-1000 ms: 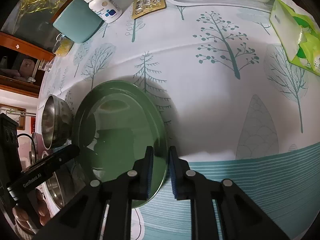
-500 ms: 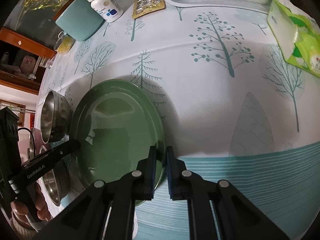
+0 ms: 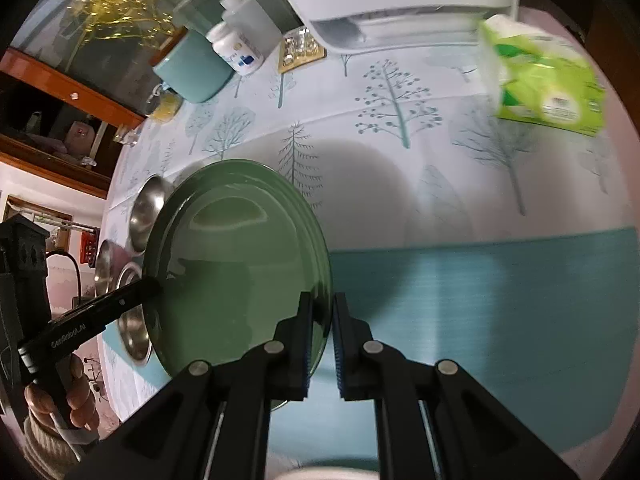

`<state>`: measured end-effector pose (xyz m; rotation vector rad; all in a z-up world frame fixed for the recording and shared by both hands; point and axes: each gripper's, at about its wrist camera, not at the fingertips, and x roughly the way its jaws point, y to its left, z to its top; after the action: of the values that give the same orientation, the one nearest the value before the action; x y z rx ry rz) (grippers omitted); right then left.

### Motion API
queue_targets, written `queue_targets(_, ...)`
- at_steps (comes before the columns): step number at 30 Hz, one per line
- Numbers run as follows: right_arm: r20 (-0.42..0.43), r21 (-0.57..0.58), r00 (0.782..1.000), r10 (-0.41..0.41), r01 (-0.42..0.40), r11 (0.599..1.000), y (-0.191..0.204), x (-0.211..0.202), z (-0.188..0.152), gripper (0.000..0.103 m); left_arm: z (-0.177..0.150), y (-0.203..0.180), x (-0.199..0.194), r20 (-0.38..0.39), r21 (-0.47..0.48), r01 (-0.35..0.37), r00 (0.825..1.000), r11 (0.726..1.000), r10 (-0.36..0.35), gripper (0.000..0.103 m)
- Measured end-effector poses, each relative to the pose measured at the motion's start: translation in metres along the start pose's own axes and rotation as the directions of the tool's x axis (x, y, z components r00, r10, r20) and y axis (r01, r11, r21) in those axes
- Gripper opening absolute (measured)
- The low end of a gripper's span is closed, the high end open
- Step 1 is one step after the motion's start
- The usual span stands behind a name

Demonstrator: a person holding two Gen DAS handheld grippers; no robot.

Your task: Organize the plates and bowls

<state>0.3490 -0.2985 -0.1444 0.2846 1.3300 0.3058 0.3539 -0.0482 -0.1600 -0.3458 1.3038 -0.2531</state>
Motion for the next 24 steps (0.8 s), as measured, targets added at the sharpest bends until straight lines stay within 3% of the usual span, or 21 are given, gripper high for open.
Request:
queue_targets(13, 0.042, -0.026, 0.999, 0.003, -0.002, 1.000, -0.038, -0.091, -0.114, 0.008, -0.124, -0.067, -0.039, -0.043, 0.048, 0.067, 0.997, 0.997, -0.065, 0.006)
queue_targets(18, 0.022, -0.026, 1.000, 0.016, -0.016, 1.000, -0.058, -0.102, -0.165, 0.008, -0.168, -0.080, -0.039, -0.059, 0.050, 0.085, 0.995, 0.995, -0.082, 0.006)
queue_targets(24, -0.004, -0.051, 1.000, -0.022, 0.022, 0.998, -0.068, -0.097, -0.216, 0.008, -0.224, -0.084, -0.016, -0.092, 0.060, 0.031, 0.995, 0.998, -0.026, 0.006)
